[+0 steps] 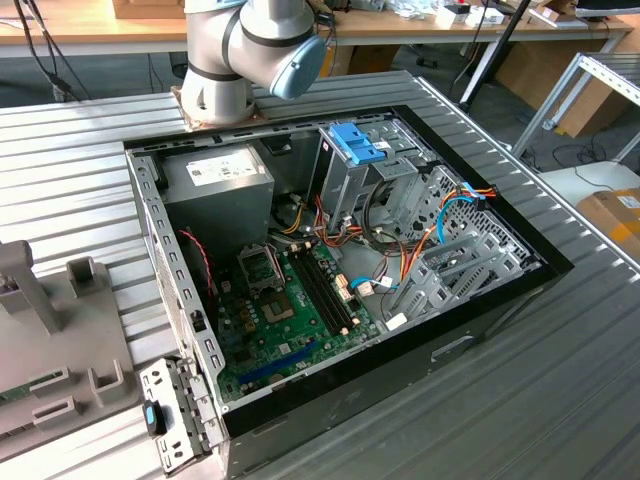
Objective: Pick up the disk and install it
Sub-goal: 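Pick up the disk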
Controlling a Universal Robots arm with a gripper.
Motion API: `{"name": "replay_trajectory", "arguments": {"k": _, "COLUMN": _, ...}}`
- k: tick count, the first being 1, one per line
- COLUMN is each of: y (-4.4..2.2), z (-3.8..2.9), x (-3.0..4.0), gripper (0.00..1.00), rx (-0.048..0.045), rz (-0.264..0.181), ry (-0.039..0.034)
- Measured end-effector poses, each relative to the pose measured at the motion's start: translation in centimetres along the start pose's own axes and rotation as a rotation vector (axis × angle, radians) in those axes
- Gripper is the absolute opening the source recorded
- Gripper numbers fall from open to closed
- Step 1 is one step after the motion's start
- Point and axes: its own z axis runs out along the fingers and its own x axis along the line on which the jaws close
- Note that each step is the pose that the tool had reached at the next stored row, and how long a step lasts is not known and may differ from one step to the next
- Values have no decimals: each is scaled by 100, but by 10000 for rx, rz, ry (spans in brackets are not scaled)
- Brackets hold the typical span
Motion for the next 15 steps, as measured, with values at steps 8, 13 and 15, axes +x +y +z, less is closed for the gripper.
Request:
{"name": "replay_trajectory", "arguments": {"k": 8, "y": 9, "z": -882, "x": -39, "gripper": 37, "rx": 1, "rz": 0, "ry": 0}}
{"name": "replay_trajectory", "arguments": {"k": 13, "y": 13, "z": -1286, "x": -57, "gripper": 37, "rx": 2, "rz": 0, "ry": -1}}
{"name": "replay_trajectory", "arguments": {"k": 15, "y": 13, "z": -1380, "x": -62, "gripper": 37, "rx": 0, "rz": 0, "ry": 0}}
